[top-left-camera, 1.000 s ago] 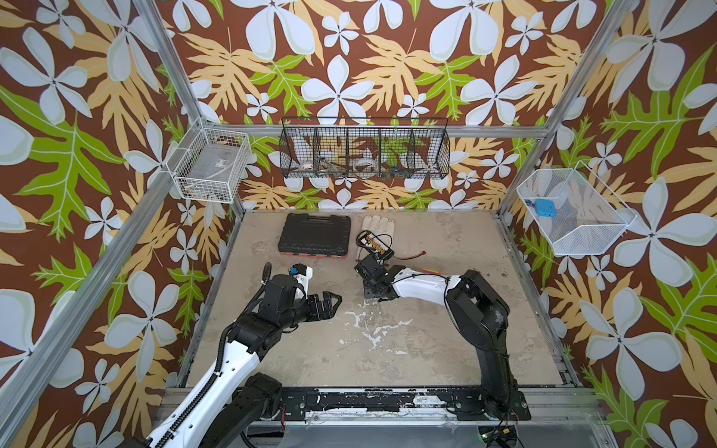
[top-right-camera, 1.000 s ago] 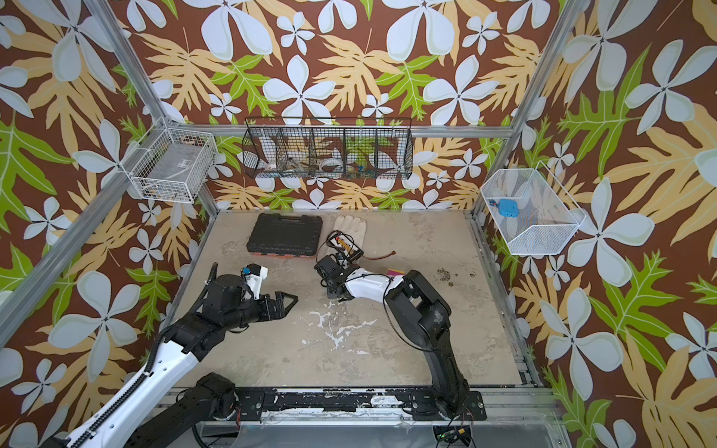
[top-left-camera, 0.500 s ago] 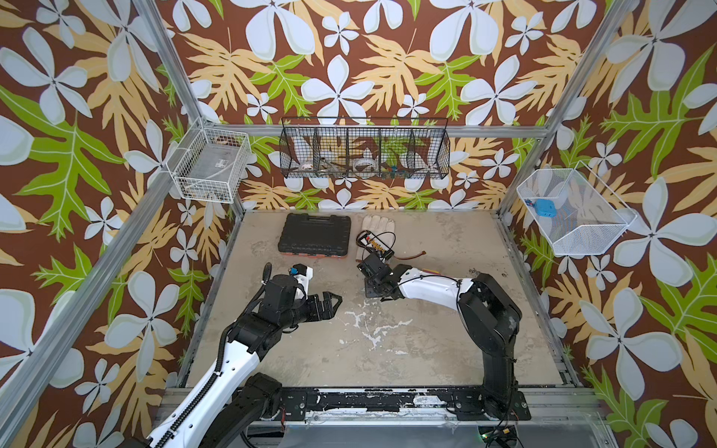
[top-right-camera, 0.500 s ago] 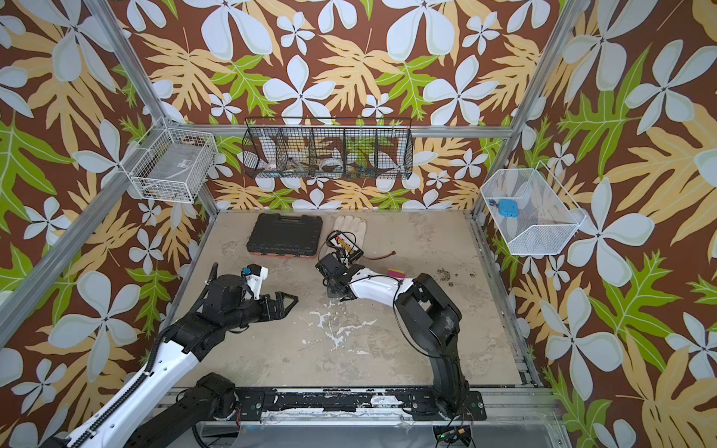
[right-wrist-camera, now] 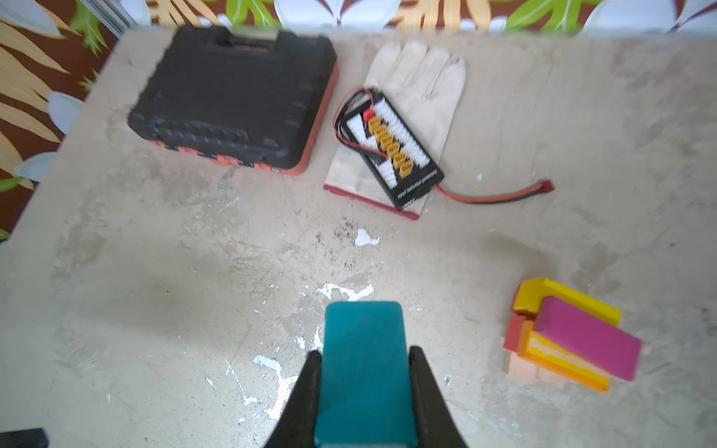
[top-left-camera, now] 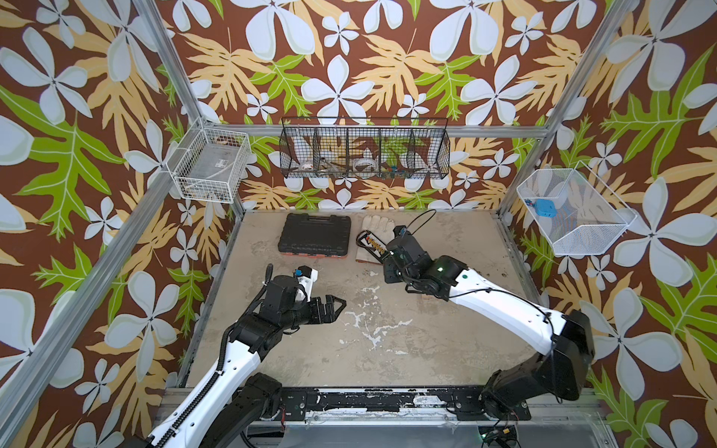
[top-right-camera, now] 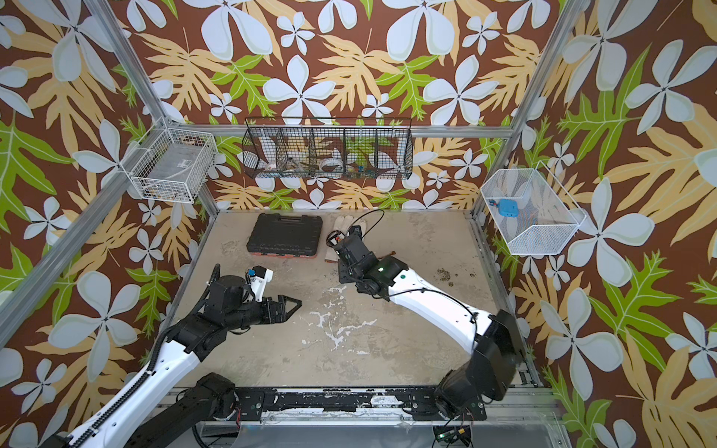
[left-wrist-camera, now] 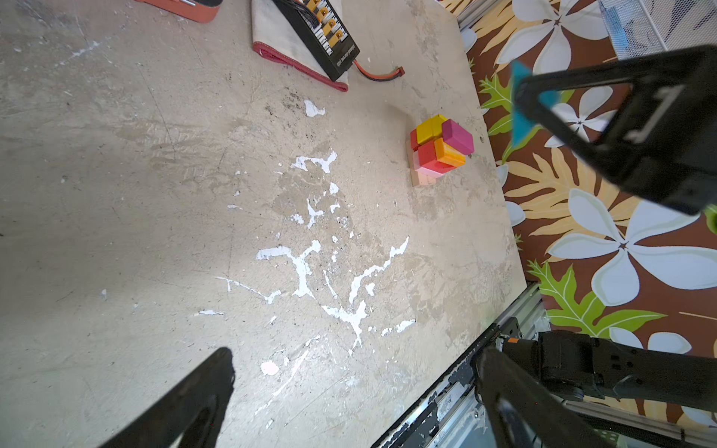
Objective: Build the wood block tower
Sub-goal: 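Close the right gripper on the teal block and lift it, then carry the teal block with the right gripper over the tower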
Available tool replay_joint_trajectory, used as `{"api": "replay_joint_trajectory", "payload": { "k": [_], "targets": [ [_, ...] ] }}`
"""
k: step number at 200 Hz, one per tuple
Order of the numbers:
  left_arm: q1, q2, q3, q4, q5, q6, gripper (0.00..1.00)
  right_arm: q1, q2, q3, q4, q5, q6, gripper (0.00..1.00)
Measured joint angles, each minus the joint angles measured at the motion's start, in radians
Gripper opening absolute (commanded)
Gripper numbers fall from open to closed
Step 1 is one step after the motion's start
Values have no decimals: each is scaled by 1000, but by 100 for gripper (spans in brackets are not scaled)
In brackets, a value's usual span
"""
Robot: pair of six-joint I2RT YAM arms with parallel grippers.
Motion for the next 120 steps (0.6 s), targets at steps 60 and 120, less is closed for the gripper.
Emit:
{"api": "replay_joint_trajectory", "payload": {
  "k": [60,120],
  "targets": [
    [0,0,0,0,10,3,100,-24,-221,-79,167,113,-381,0],
    [0,1,0,2,14,3,100,-107,-298,-235,312,-242,-937,0]
  ]
}}
